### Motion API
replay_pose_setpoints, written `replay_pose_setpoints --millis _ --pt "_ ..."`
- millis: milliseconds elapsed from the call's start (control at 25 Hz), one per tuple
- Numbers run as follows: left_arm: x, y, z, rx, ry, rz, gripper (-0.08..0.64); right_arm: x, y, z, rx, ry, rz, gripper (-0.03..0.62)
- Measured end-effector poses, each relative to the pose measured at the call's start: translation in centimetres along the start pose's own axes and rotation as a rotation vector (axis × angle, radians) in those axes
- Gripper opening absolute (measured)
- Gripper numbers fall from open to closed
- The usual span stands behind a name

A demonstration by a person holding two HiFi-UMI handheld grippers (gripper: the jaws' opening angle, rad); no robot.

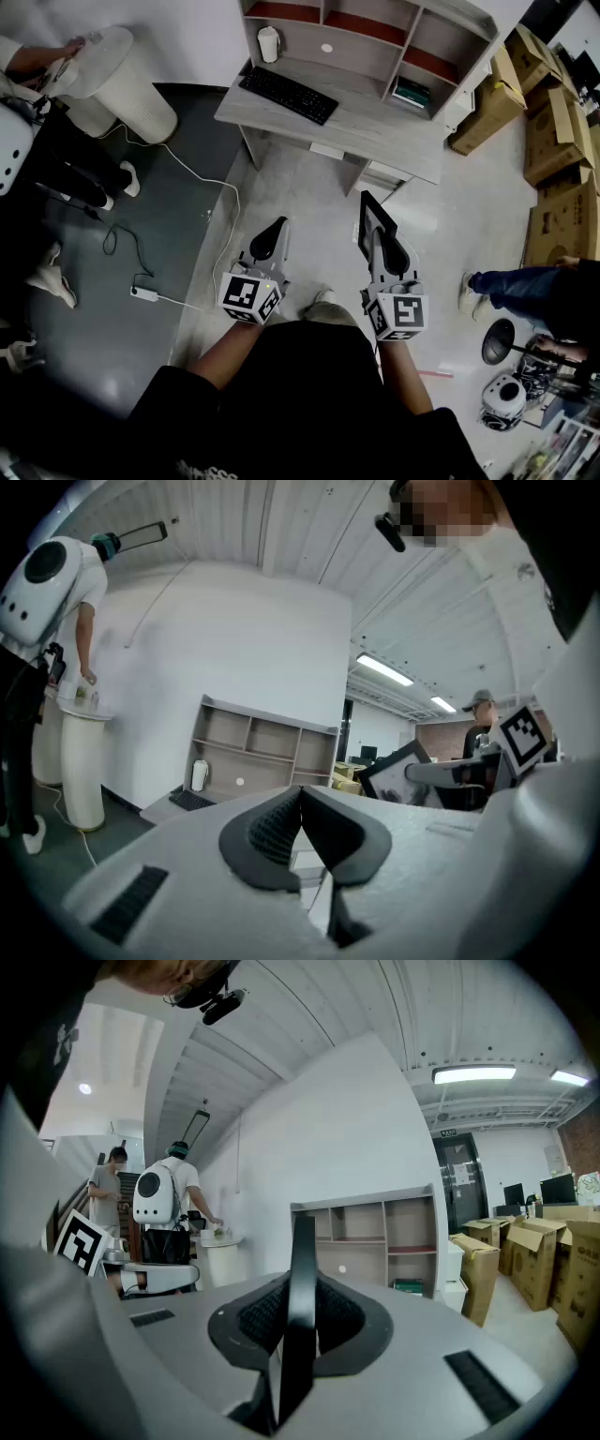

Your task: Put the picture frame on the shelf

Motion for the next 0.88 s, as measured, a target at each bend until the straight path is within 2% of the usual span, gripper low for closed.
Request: replay_pose_setpoints --millis 320,480,880 --pt "-0.6 1.0 0.5 0.0 0.016 -0.013 0.017 -0.4 0.0 2.5 -0.053 -0.052 0.0 0.046" --pt "-0.6 0.3 -0.1 -0.002 0.004 -0.014 0.017 -1.2 0.1 1.8 -0.094 -0.121 -0.064 0.044" --pt "0.2 -2.1 -2.7 -0.066 -0.043 -0.014 0.017 -2.0 -1.5 -1.3 -0.195 -0.196 -0.13 0.043"
Point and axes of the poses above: the fingertips, and each gripper's own axes: y backward along the fingers, z to its left, x out of its underside, the point moved 1 cm from there along y, backward along the fingers, and after that the axes turned 10 degrees about x, right-handed, at the moved point
